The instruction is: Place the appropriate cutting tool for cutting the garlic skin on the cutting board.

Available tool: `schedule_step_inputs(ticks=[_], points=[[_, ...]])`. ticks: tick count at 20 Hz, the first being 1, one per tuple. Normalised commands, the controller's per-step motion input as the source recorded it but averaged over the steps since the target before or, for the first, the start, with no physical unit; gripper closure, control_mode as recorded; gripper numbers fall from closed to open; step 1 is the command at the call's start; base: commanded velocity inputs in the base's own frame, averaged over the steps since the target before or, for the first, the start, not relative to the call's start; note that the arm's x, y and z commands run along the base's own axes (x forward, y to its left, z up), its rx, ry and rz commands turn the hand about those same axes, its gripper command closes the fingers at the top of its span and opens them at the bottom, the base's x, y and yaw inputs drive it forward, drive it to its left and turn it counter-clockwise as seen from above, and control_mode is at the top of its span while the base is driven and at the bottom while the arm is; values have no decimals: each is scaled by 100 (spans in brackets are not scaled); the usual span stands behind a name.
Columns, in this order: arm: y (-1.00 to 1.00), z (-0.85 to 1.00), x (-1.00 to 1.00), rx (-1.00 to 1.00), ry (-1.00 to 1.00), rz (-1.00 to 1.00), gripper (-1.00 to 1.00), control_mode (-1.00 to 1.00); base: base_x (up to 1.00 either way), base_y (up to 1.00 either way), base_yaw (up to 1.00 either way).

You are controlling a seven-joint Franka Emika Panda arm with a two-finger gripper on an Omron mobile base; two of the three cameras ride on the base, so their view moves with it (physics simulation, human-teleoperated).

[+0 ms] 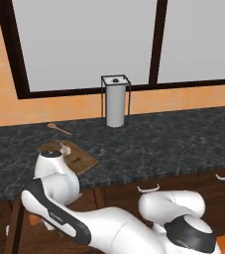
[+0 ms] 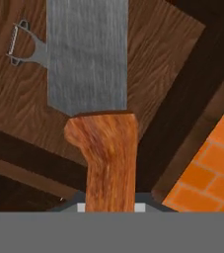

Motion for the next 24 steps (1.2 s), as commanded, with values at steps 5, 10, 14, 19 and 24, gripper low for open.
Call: schedule_step_inputs(ticks=[5, 10, 14, 19, 24], points=[[-34, 90, 18, 0, 0, -25, 100, -100, 0, 0, 0], [-20, 65, 52, 0, -3, -8, 100, -100, 0, 0, 0], [0, 34, 77, 0, -8, 0, 100, -100, 0, 0, 0], [-12, 3, 72, 2, -19, 7, 100, -100, 0, 0, 0], [-20, -2, 66, 3, -21, 14, 100, -100, 0, 0, 0]])
